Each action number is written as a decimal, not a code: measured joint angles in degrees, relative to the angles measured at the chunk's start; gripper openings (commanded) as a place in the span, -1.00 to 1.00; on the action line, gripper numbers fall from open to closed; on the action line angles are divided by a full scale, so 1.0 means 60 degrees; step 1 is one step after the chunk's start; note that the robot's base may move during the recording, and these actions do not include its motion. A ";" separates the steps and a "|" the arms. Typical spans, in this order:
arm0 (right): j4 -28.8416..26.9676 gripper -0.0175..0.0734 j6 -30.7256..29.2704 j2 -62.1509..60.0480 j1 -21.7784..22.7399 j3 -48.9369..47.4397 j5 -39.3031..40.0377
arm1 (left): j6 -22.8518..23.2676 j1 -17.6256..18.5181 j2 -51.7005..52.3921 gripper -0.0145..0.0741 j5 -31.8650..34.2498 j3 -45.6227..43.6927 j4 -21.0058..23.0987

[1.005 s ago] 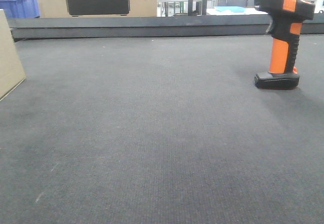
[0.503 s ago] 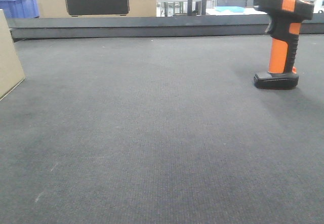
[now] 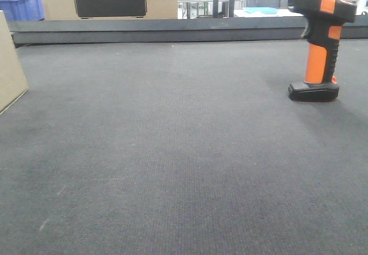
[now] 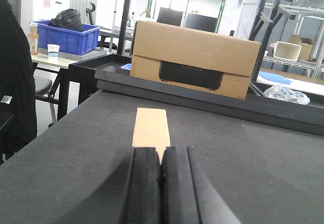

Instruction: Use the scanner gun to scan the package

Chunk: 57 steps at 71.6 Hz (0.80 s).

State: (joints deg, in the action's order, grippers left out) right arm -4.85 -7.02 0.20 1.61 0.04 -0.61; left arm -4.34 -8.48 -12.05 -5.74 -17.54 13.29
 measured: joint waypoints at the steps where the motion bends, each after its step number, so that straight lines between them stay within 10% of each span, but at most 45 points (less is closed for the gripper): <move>1: 0.0000 -0.98 0.0000 0.0000 0.0000 0.0000 0.0000 | 0.0000 0.0000 0.0000 -0.92 0.0000 0.0000 0.0000; 57: -0.0035 -0.98 -0.0025 0.0000 0.0000 0.0000 0.0000 | 0.0000 0.0012 0.0022 -0.92 -0.0132 0.0321 -0.0352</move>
State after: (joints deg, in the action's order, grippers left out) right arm -5.06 -7.17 0.20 1.61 0.04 -0.61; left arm -4.34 -8.41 -11.92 -6.53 -15.62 11.18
